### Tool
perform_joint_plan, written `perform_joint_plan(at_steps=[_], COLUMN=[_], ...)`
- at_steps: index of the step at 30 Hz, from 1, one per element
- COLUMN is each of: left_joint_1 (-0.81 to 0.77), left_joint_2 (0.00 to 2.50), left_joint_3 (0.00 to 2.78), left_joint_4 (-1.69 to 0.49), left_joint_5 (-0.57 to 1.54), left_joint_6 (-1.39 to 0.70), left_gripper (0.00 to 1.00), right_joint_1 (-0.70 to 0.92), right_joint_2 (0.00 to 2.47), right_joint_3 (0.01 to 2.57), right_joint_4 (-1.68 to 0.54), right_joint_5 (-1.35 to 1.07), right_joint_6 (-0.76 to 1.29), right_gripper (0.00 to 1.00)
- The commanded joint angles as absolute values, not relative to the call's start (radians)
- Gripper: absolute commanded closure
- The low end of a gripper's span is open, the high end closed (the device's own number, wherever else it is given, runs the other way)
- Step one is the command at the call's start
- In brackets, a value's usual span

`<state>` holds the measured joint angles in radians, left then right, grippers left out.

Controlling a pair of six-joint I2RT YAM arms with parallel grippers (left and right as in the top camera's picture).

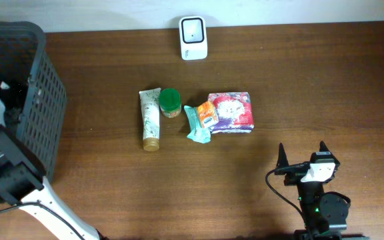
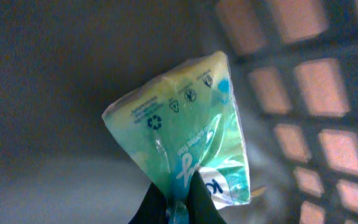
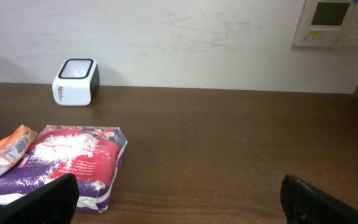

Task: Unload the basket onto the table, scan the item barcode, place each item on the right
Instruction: 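Place the small tissue pack between the tube and the wipes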

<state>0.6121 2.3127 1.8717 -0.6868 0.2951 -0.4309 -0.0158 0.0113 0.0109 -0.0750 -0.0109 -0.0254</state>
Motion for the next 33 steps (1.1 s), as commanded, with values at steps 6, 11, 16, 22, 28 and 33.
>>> perform_joint_plan(at_steps=[6,11,16,22,28,33], left_joint_1=[0.796,0.668,0.167,-0.223,-0.406,-0.42], left_joint_2=[1.792,1.558,1.612,1.841,2.058,2.063], left_joint_3=[1.854,1.854,1.846,1.845,1.845,1.845], left_joint_4=[-0.898,-0.735,-0.82,-1.185,-1.239,-1.235], left_joint_5=[0.338,0.696,0.6,0.175,0.176,0.081], left_joint_6=[-0.461,-0.533,-0.295,-0.255,-0.256,-0.256], left_gripper=[1.0,1.0,1.0,1.0,0.95,0.69], right_joint_1=[-0.007,-0.007,-0.007,-0.007,-0.007,-0.007], right_joint_2=[0.006,0.006,0.006,0.006,0.006,0.006], right_joint_3=[0.006,0.006,0.006,0.006,0.006,0.006], right_joint_4=[-0.081,-0.081,-0.081,-0.081,-0.081,-0.081], right_joint_5=[-0.003,-0.003,-0.003,-0.003,-0.003,-0.003], right_joint_6=[-0.022,-0.022,-0.022,-0.022,-0.022,-0.022], right_gripper=[0.01,0.02,0.01,0.01,0.01,0.01])
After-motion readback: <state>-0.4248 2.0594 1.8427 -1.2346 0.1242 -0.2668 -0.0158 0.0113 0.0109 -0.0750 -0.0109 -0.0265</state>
